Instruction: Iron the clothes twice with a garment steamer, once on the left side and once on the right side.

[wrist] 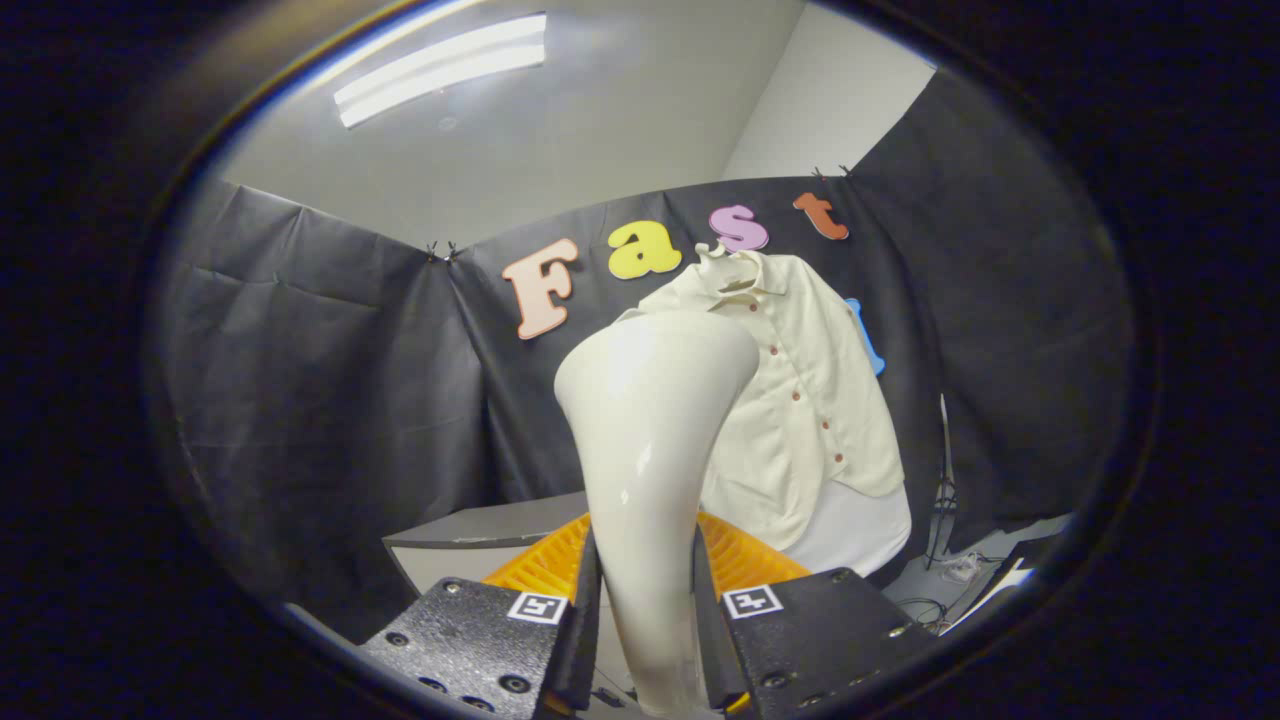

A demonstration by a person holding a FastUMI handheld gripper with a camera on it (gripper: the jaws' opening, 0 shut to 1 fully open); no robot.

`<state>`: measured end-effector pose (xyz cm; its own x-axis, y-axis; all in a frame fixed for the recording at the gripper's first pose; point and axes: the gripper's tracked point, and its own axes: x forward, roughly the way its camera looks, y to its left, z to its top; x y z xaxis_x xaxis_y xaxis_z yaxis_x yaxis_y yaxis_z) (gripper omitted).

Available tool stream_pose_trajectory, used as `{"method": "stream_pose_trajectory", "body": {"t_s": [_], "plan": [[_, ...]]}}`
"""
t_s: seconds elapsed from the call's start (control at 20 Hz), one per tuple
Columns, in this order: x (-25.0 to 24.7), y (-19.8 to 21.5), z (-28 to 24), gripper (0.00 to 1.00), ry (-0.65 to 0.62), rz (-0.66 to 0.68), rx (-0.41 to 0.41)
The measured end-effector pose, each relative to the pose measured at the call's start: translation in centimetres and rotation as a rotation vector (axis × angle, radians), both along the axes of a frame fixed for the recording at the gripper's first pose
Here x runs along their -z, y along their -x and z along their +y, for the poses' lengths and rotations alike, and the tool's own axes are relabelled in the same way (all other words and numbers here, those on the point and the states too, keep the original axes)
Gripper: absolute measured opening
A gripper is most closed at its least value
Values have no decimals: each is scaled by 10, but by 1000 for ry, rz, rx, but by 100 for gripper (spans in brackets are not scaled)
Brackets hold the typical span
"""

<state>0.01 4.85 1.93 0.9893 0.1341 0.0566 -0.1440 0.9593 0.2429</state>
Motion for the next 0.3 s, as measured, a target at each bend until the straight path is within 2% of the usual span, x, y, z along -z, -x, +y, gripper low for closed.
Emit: {"method": "stream_pose_trajectory", "body": {"t_s": [0.3], "plan": [[5,3,13,42,31,9,-26]]}}
